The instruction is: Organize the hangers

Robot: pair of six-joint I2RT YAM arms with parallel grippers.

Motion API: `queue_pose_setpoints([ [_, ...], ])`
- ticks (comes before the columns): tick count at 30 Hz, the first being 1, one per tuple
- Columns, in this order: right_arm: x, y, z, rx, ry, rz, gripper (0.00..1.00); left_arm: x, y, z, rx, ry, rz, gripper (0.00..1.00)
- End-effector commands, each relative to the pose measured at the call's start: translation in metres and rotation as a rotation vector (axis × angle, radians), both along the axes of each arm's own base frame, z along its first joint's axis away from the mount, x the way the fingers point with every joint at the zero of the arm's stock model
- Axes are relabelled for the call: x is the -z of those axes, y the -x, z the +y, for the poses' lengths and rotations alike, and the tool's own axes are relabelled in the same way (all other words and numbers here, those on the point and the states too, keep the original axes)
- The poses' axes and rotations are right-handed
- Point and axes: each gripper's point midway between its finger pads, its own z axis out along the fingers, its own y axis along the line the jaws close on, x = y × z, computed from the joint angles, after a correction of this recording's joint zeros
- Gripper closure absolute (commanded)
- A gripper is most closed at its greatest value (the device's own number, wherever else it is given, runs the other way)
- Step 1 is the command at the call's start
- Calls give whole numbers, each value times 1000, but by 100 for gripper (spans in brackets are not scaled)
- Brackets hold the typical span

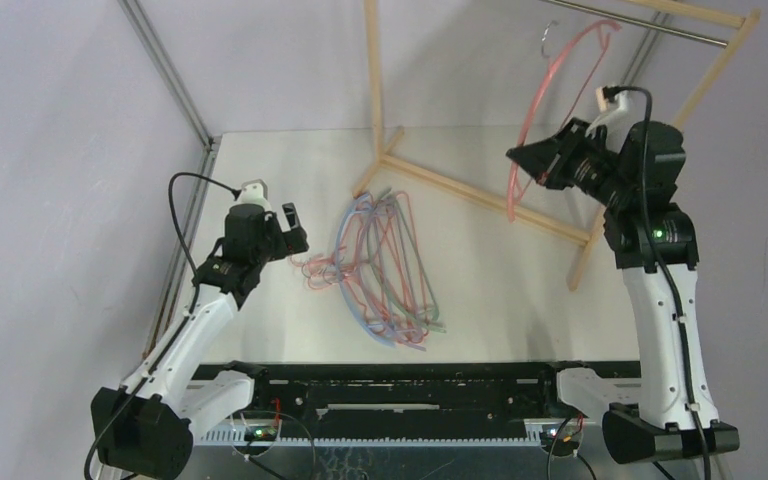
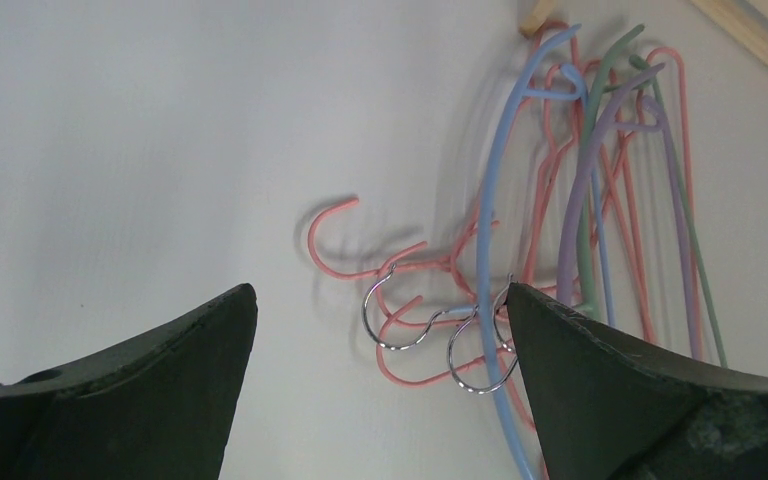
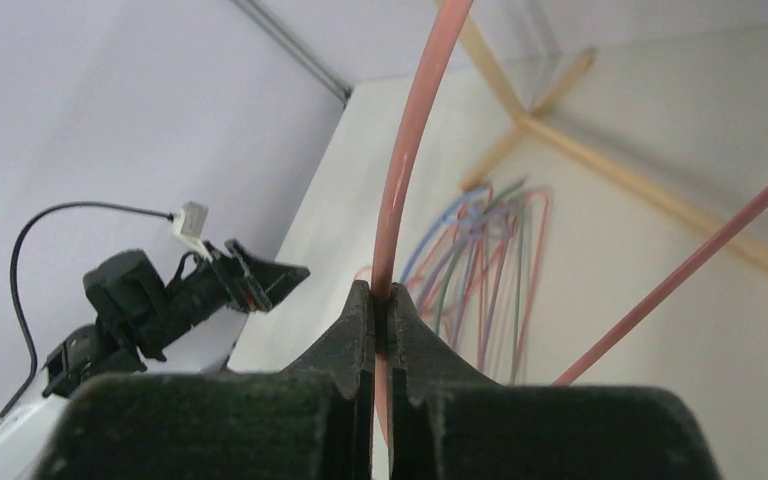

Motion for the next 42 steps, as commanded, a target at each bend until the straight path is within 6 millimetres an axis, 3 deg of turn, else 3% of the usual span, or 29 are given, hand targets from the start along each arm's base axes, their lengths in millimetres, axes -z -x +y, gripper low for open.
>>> queue_pose_setpoints([
  [1,-55,-17,-15,31,-35,-171,100,-42,-17,-7,17,20,-111,0],
  [12,-57,-43,-63,190,-52,-156,100,-35,-20,-9,42,-5,-84,0],
  [21,-51,-46,-95,305,-35,-140,100,-31,-20,-9,60,-21,-76,0],
  [31,-25,-43,-126,453,3,-77,100,-28,-23,-12,78,-27,-64,0],
  [36,0,-38,-148,574,56,-10,100,-25,-23,-13,87,-28,-56,0],
  [42,28,-38,-156,620,58,60,100,-25,-24,-14,92,-28,-57,0],
])
